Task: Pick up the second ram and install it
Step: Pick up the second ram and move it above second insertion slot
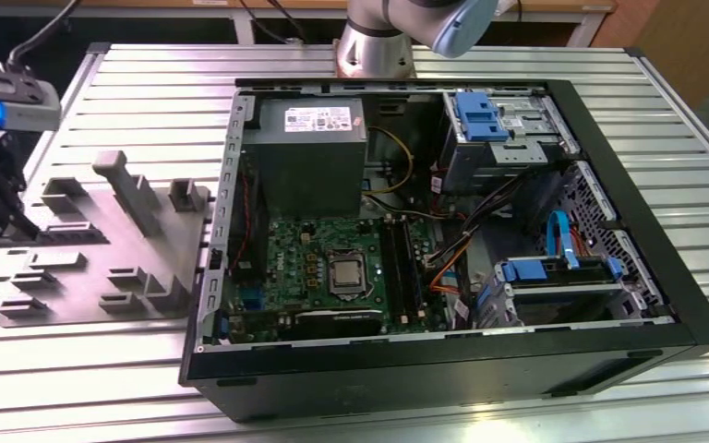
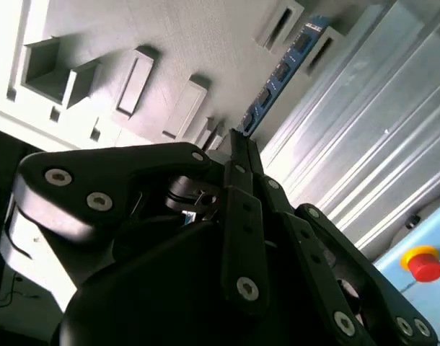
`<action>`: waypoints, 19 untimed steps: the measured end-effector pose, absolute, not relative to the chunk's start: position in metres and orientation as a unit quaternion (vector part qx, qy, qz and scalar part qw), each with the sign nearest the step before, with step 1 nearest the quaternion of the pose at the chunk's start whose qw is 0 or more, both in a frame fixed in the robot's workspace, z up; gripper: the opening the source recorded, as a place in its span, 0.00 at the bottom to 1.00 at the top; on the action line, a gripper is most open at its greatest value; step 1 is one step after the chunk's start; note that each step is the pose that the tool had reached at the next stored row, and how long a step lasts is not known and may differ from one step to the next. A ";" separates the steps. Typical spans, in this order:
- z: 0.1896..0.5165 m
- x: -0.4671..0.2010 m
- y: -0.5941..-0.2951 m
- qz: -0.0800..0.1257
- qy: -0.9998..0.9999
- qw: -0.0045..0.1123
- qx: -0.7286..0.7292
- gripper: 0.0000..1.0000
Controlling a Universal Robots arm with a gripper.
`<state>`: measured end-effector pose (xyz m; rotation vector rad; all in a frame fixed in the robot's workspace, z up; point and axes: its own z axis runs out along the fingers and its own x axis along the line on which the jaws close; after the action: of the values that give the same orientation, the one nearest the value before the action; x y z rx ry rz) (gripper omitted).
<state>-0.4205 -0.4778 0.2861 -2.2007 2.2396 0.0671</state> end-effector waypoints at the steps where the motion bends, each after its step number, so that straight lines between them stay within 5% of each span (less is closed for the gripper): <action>1: 0.290 -0.421 -0.478 0.021 0.713 0.000 -0.701 0.12; 19: 0.345 -0.421 -0.478 0.021 0.713 0.001 -0.701 0.12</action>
<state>-0.4205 -0.4778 0.3450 -2.2003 2.2392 0.0659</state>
